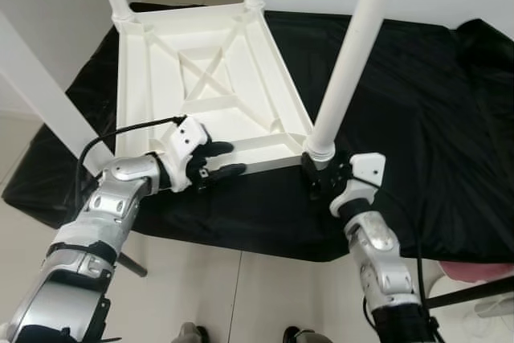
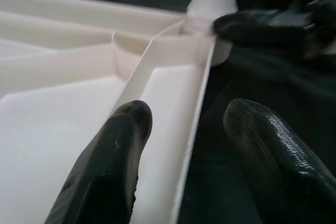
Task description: Building children table
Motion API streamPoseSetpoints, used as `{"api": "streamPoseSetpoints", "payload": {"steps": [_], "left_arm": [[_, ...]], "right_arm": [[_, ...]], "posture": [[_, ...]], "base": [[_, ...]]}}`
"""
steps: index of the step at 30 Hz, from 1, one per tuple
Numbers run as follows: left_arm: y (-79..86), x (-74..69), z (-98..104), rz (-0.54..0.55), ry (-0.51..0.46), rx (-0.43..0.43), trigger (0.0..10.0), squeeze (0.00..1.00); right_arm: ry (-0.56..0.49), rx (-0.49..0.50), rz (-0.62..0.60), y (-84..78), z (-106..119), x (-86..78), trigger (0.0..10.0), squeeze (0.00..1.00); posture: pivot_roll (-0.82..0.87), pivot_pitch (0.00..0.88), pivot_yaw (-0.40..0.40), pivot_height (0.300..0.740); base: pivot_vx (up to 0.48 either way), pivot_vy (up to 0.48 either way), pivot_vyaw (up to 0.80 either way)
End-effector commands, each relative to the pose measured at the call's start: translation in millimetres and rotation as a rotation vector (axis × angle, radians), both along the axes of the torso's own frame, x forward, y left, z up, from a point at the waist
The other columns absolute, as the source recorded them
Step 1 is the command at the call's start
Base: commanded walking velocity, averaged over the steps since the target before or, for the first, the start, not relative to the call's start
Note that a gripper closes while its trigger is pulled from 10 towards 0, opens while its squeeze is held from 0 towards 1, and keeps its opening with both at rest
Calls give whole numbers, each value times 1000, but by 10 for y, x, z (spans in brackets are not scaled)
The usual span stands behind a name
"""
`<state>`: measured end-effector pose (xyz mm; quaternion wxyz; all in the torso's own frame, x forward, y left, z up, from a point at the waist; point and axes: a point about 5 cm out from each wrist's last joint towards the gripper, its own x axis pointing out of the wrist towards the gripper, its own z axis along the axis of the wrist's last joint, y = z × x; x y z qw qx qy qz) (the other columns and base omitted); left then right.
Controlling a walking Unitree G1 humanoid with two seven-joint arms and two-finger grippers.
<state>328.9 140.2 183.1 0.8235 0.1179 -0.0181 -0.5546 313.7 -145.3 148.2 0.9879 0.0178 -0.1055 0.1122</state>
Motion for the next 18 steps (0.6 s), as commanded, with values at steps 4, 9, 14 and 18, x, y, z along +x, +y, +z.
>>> {"api": "streamPoseSetpoints", "payload": {"steps": [4, 9, 14, 18], "left_arm": [[158, -220, -39, -107, 64, 41, 10000, 0], [523, -311, -193, -30, 120, 155, 10000, 0], [694, -306, -198, 44, 137, 199, 10000, 0], [742, -250, -174, 95, 135, 213, 10000, 0]], "right_arm": [[6, -17, 47, -22, 20, 105, 10000, 0], [-11, -57, 149, 5, 98, 200, 10000, 0], [-13, -72, 249, 73, 147, 287, 10000, 0], [-17, -98, 303, 116, 180, 384, 10000, 0]], "posture": [[40, 157, 6, 740], [56, 154, -11, 740], [67, 151, -19, 740], [71, 151, -18, 740]], "base": [[0, 0, 0], [0, 0, 0], [0, 0, 0], [0, 0, 0]]}}
